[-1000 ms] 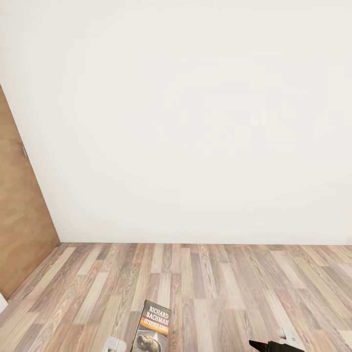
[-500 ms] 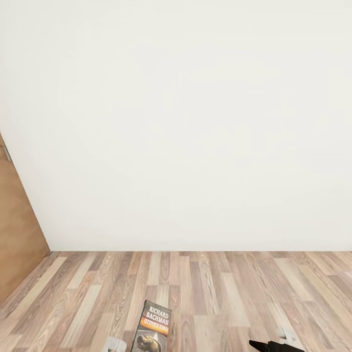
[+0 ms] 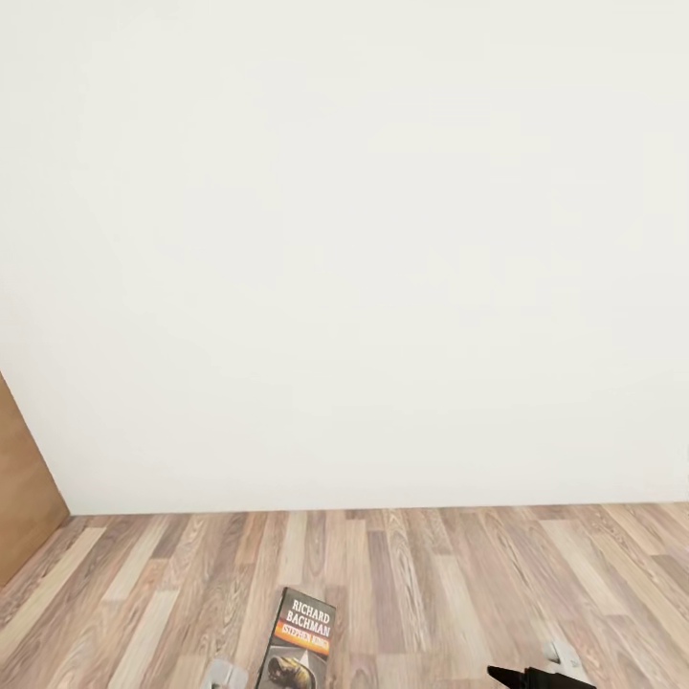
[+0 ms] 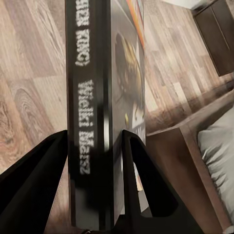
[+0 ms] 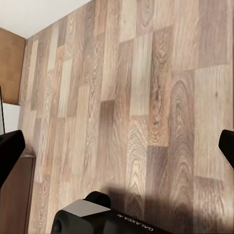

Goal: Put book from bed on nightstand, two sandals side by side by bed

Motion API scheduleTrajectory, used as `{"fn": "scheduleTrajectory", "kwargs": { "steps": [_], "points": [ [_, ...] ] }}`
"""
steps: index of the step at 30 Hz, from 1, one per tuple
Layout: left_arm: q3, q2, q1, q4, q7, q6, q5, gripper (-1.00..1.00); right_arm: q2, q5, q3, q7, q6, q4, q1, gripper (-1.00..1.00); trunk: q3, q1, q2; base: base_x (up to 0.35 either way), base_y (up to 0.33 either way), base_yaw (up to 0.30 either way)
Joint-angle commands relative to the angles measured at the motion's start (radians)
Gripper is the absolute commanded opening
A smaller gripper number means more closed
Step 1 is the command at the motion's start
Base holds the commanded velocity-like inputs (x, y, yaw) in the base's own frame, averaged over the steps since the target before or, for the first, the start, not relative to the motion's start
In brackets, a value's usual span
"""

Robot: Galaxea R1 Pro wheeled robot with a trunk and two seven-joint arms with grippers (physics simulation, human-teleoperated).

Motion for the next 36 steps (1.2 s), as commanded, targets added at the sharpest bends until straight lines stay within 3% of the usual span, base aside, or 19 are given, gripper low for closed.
{"fn": "scheduleTrajectory", "kwargs": {
  "steps": [1,36],
  "points": [
    [0.003,0.000,-0.001,0.000,-0.005,0.007,0.007,-1.00,0.000,-0.010,0.006,0.003,0.009,-0.001,-0.001,1.00,-0.001,0.001,-0.001,0.324,0.000,-0.127],
    [0.003,0.000,-0.001,0.000,-0.005,0.007,0.007,-1.00,0.000,-0.011,0.006,0.003,0.010,0.000,0.000,1.00,-0.001,0.001,-0.001,0.324,0.000,-0.016]
  ]
}}
